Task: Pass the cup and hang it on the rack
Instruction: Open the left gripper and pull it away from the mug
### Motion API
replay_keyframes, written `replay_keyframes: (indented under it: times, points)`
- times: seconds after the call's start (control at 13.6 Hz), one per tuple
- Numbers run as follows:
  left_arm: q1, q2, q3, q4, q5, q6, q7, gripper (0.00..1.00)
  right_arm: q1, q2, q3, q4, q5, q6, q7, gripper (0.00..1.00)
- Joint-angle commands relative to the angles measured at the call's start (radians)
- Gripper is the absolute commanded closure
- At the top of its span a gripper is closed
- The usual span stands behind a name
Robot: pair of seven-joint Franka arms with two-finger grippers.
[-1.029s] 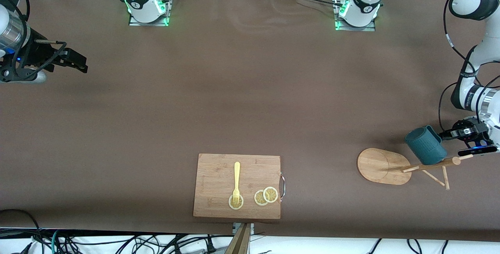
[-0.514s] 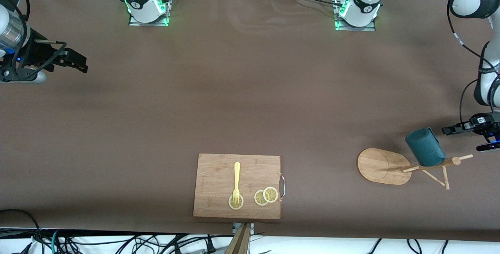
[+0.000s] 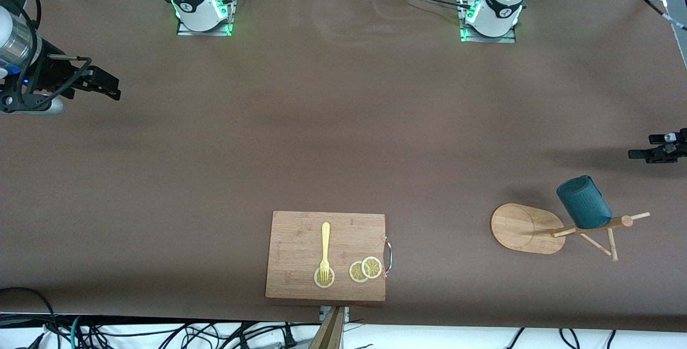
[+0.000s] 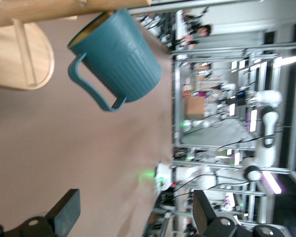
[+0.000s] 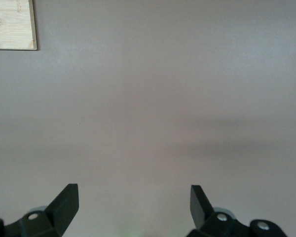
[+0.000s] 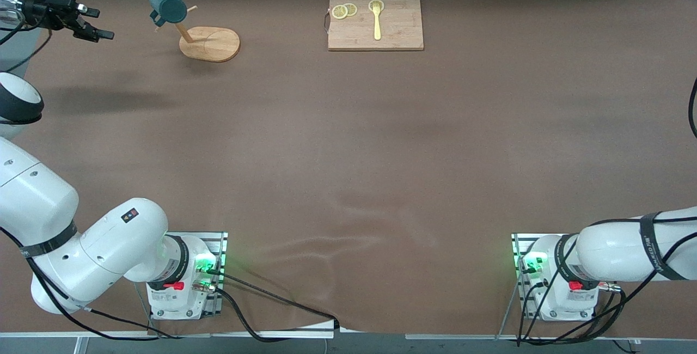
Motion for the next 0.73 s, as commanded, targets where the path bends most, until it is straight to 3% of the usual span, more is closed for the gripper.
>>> replay_keyframes:
  times: [0.0,0.29,0.66]
  points:
    - [-0.074,-0.115,0.000,-0.026,0.175,0.061,0.003,0.00,-0.004,0.006,0.006,0.020,0.013,-0.019,0.010,0.00]
    - [-0.242,-0.257,0.000,-0.032,0.388,0.119,0.000,0.00,-0.004,0.004,0.006,0.020,0.013,-0.019,0.010,0.00]
    - [-0.448,-0.334,0.000,-0.023,0.666,0.138,-0.002,0.00,-0.002,0.006,0.006,0.020,0.013,-0.018,0.010,0.00]
